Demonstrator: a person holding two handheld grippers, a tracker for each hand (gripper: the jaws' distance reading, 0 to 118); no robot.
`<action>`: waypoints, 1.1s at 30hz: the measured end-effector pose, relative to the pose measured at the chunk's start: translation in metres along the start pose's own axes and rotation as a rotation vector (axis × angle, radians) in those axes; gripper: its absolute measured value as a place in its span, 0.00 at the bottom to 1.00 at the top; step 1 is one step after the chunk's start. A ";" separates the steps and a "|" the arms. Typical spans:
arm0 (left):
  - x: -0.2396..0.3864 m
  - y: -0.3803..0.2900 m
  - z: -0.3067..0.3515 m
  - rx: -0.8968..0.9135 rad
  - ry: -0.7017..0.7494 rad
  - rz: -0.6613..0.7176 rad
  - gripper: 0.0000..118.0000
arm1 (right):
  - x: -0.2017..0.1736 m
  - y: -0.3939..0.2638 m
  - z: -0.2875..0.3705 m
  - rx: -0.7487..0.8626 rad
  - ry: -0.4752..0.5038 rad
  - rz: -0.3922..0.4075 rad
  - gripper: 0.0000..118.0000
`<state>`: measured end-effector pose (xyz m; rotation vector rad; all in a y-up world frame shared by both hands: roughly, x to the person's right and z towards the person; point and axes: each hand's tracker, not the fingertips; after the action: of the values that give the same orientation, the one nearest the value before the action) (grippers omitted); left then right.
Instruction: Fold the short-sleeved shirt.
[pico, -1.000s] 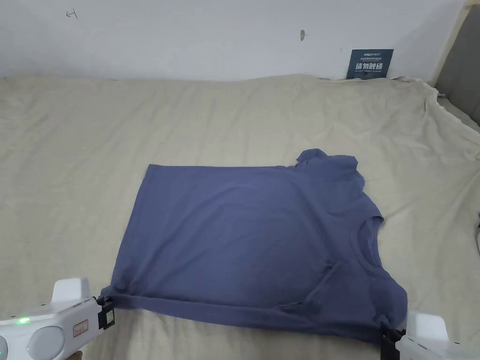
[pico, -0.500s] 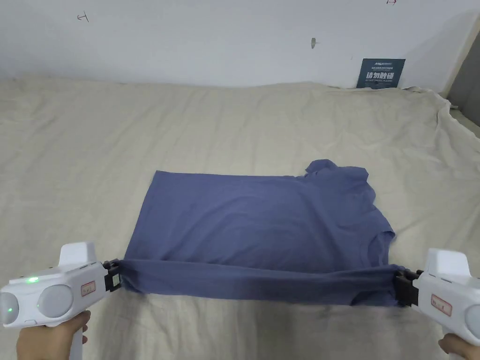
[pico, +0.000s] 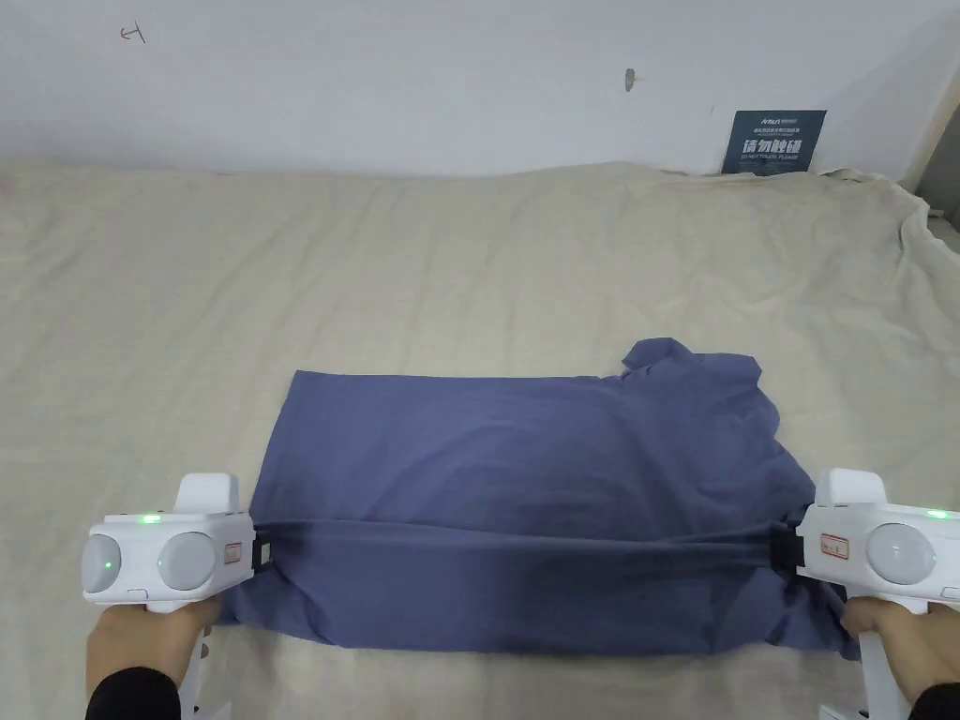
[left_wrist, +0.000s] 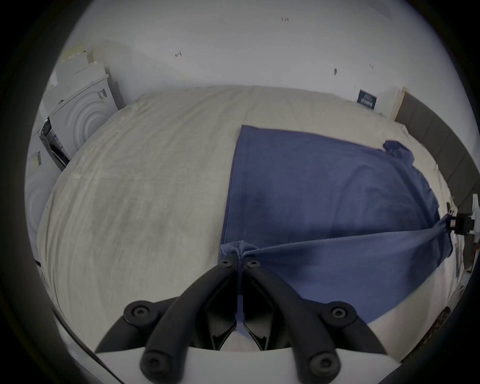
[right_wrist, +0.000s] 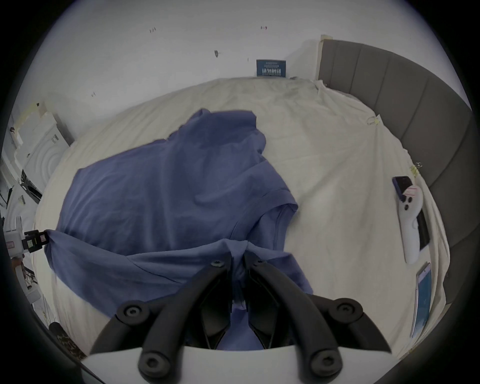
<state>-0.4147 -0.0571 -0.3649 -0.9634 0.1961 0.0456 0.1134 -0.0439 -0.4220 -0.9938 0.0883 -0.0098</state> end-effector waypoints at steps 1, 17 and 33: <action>0.002 0.000 -0.007 -0.014 0.005 -0.008 0.00 | -0.002 0.000 -0.007 -0.015 -0.017 0.011 0.06; 0.014 0.006 0.063 0.115 -0.024 0.086 0.86 | -0.020 -0.005 0.087 0.247 0.006 -0.013 0.72; 0.047 -0.077 0.245 0.664 0.015 -0.009 0.39 | -0.053 -0.101 0.254 0.688 -0.048 0.084 0.27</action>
<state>-0.3232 0.0969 -0.1755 -0.3030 0.2018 -0.0347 0.0843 0.1165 -0.1960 -0.3024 0.0743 0.0580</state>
